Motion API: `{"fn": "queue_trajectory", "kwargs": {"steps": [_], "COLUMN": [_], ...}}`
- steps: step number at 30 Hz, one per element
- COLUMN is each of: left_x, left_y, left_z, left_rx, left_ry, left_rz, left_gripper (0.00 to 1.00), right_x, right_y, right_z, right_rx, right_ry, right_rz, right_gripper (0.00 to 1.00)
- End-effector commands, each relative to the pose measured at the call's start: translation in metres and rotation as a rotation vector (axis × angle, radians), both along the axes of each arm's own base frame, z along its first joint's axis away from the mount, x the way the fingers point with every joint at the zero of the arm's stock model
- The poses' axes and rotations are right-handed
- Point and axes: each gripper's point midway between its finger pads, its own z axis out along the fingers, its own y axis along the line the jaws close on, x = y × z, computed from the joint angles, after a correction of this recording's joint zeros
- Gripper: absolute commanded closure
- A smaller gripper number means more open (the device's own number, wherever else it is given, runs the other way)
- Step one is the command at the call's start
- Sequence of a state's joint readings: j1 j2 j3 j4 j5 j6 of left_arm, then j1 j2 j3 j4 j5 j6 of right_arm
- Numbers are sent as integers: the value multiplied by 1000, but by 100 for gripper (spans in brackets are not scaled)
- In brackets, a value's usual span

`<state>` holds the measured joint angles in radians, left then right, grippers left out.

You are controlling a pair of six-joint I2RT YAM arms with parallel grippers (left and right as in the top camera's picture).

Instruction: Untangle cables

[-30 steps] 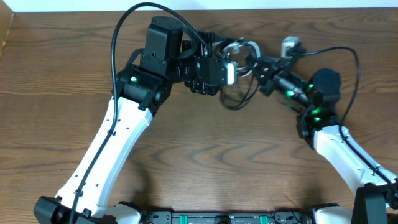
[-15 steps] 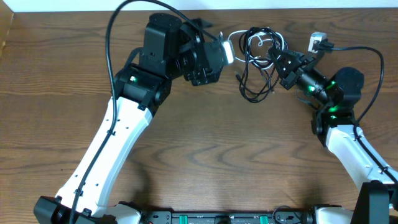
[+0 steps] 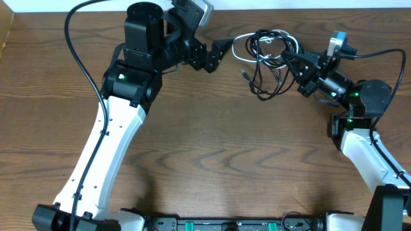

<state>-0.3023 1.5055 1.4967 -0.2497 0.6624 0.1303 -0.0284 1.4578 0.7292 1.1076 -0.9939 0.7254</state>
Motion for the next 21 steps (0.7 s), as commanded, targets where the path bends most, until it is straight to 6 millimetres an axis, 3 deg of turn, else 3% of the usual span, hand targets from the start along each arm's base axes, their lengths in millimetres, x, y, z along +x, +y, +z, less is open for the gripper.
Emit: {"fn": "queue_trajectory", "kwargs": {"steps": [1, 11, 17, 21], "left_x": [-32, -33, -60, -75], "left_y": [-19, -20, -30, -31], "left_z": [23, 23, 29, 18], "left_rx": [-131, -135, -169, -116], "left_ry": [80, 82, 89, 45], "left_rz": [-175, -186, -356, -443], "left_gripper": [2, 1, 1, 4], "right_x": [-9, -30, -37, -38], "right_y": [1, 8, 9, 9], "right_z": [9, 22, 31, 32], "right_rx": [29, 71, 85, 113], "right_ry": [12, 41, 13, 60], "right_rz": [49, 163, 181, 197], "right_gripper": [99, 99, 99, 99]}}
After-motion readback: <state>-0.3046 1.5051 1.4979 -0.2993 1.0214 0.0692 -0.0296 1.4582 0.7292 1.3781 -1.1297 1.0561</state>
